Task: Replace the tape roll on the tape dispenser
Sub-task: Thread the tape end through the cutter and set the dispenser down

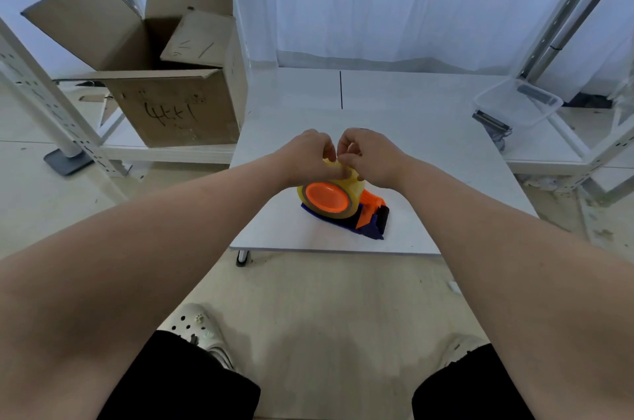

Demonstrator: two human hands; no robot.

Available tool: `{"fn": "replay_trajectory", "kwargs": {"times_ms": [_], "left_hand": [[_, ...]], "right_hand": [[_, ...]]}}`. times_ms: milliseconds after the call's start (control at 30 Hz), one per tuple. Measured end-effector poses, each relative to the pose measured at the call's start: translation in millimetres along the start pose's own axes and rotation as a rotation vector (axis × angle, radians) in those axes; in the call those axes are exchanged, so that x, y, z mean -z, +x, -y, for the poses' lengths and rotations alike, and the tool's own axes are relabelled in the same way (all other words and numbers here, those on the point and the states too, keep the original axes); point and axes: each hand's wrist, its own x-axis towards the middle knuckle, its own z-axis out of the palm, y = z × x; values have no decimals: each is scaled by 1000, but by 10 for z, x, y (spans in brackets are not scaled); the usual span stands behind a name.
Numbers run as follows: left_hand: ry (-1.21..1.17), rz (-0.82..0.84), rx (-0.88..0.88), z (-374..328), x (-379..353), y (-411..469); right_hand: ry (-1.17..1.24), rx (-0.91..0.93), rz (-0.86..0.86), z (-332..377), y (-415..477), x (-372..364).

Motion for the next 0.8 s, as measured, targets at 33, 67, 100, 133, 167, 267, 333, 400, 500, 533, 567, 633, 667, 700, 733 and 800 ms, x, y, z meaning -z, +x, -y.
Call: {"fn": "replay_trajectory", "kwargs": {"times_ms": [33, 67, 100, 133, 167, 267, 333, 400, 500, 533, 567, 633, 667, 700, 733, 800], "left_hand": [[35, -17, 0, -17, 2, 8], [65, -31, 6, -31, 8, 11], [82, -45, 17, -39, 16, 15], [91, -58, 28, -46, 23, 15], [95, -71, 37, -46, 30, 16], [97, -108, 71, -23, 51, 19], [84, -124, 95, 5, 64, 16], [58, -135, 104, 25, 68, 8], [57, -155, 99, 34, 53, 4], [66, -162, 100, 36, 48, 11], [75, -167, 101, 36, 48, 19], [86, -175, 103, 38, 58, 32], [89, -181, 105, 42, 67, 35], [91, -188, 107, 48, 75, 39], [94, -197, 113, 58, 80, 39], [98, -213, 129, 86, 94, 41]], "right_hand": [[5, 0, 1, 3, -2, -1], [4, -2, 1, 4, -5, -3], [0, -2, 0, -1, -6, -5], [5, -7, 3, -3, -8, -6], [24, -9, 1, -5, -9, -11], [166, -51, -78, -26, -14, -8], [124, -95, -49, -76, -48, 20], [-2, -210, 119, -196, -97, 0], [-231, -385, 356, -356, -207, -153], [-284, -411, 402, -387, -235, -222], [-321, -421, 429, -399, -253, -286], [-357, -399, 422, -404, -254, -381], [-372, -371, 394, -409, -247, -404], [-379, -346, 351, -410, -243, -407], [-378, -326, 300, -410, -241, -388], [-347, -290, 217, -416, -250, -318]]}}
